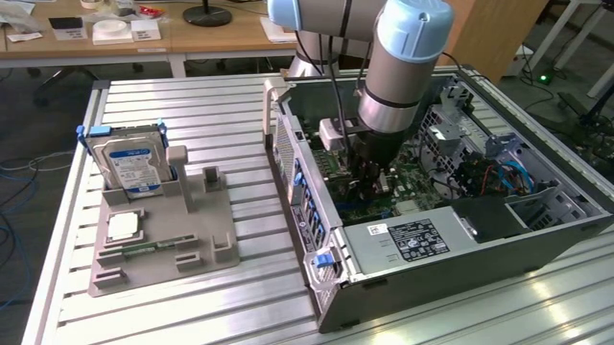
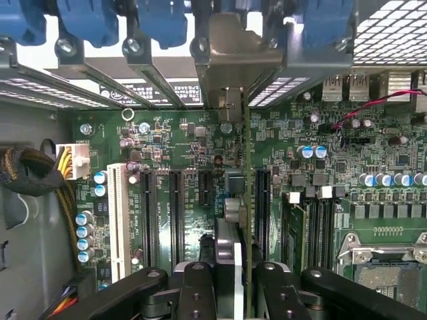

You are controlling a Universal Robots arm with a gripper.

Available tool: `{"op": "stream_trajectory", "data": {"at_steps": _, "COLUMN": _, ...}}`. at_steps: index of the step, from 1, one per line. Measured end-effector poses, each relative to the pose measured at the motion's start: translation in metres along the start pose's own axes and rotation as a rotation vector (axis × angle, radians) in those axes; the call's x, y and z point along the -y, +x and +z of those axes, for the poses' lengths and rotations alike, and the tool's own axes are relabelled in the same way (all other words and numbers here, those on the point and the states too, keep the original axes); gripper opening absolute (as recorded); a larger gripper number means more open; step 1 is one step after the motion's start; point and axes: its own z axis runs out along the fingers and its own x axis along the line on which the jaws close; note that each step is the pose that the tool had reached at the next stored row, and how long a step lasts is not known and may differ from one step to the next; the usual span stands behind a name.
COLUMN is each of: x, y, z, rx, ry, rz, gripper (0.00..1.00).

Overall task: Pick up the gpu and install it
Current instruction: 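Insert the gpu into the slot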

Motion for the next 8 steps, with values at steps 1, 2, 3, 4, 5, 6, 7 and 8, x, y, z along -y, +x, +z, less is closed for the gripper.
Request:
{"op": "stream_trajectory", "data": {"at_steps": 1, "x": -0.0001, "y": 0.0, "z": 0.0023, "rx": 0.0002, "ry": -0.0001, "rz": 0.0, "gripper": 0.28}}
{"op": "stream_trajectory", "data": {"at_steps": 2, "x": -0.0001, "y": 0.0, "z": 0.0029, "rx": 0.0003, "ry": -0.0002, "rz": 0.0, "gripper": 0.28}}
{"op": "stream_trajectory", "data": {"at_steps": 3, "x": -0.0001, "y": 0.0, "z": 0.0033, "rx": 0.0003, "ry": -0.0004, "rz": 0.0, "gripper": 0.28}}
{"op": "stream_trajectory", "data": {"at_steps": 4, "x": -0.0001, "y": 0.0, "z": 0.0039, "rx": 0.0003, "ry": -0.0005, "rz": 0.0, "gripper": 0.28}}
{"op": "stream_trajectory", "data": {"at_steps": 5, "x": -0.0001, "y": 0.0, "z": 0.0045, "rx": 0.0004, "ry": -0.0006, "rz": 0.0, "gripper": 0.28}}
{"op": "stream_trajectory", "data": {"at_steps": 6, "x": -0.0001, "y": 0.0, "z": 0.0052, "rx": 0.0004, "ry": -0.0008, "rz": 0.0, "gripper": 0.28}}
{"op": "stream_trajectory", "data": {"at_steps": 7, "x": -0.0002, "y": 0.0001, "z": 0.0058, "rx": 0.0002, "ry": -0.001, "rz": 0.0, "gripper": 0.28}}
{"op": "stream_trajectory", "data": {"at_steps": 8, "x": -0.0002, "y": 0.0001, "z": 0.0065, "rx": -0.0002, "ry": -0.0013, "rz": 0.0, "gripper": 0.28}}
